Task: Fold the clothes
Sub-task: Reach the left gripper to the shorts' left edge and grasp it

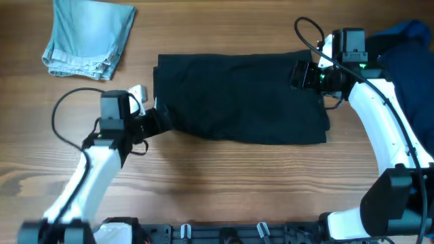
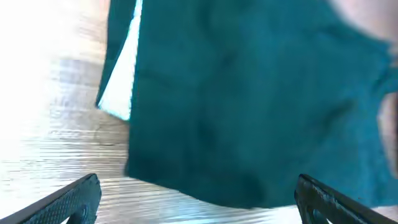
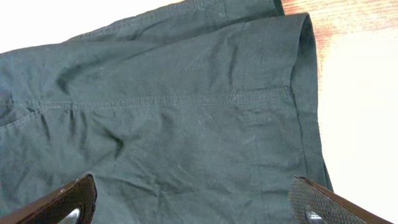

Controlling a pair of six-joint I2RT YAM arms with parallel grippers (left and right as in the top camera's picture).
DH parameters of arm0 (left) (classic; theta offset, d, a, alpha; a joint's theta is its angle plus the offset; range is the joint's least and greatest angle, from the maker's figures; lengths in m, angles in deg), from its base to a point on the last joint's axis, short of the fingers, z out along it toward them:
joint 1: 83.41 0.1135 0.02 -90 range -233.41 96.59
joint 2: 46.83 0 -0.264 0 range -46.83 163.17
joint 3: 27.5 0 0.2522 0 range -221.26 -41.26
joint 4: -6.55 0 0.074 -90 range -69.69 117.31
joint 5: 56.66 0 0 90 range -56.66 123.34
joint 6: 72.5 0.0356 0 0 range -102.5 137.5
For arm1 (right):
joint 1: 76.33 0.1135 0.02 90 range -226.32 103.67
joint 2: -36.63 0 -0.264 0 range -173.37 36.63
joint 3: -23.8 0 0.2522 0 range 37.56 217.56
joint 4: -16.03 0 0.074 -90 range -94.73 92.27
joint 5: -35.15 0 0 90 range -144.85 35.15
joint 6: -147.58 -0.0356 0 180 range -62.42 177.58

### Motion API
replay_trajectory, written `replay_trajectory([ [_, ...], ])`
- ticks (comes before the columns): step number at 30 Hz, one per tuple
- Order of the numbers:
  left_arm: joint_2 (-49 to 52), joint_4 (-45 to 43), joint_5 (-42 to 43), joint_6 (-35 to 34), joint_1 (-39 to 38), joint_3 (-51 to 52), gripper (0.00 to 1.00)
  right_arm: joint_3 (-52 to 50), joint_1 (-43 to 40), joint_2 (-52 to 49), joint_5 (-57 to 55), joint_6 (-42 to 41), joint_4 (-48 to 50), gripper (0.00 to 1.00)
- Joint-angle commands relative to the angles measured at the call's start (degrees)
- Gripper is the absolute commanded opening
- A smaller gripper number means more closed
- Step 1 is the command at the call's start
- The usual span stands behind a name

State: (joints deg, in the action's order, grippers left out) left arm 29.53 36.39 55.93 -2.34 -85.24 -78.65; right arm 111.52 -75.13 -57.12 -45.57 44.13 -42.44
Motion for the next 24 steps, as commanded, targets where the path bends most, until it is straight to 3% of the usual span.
replay_trajectory([
  [1, 6.3, -0.8, -0.6, 1.5, -0.3, -4.2, 1.00, -0.2, 0.0, -0.5, -0.9, -0.2, -1.3, 1.00],
  [11, 15.0, -5.7, -0.5, 1.2, -0.3, -4.5, 1.00, -0.2, 0.0, -0.5, -0.3, -2.0, -3.3, 1.00],
  [12, 15.0, -6.1, -0.5, 0.9, -0.3, -4.5, 0.94, -0.2, 0.0, -0.5, -0.3, -2.6, -3.8, 1.00],
  [17, 15.0, -6.3, -0.5, -0.4, -0.3, -4.5, 0.04, -0.2, 0.0, -0.5, -0.7, -7.9, -5.9, 1.00],
  [24, 14.9, -5.5, -0.8, -3.6, 0.2, -4.5, 0.04, -1.4, 0.0, -0.5, -0.8, -9.9, -5.0, 1.00],
])
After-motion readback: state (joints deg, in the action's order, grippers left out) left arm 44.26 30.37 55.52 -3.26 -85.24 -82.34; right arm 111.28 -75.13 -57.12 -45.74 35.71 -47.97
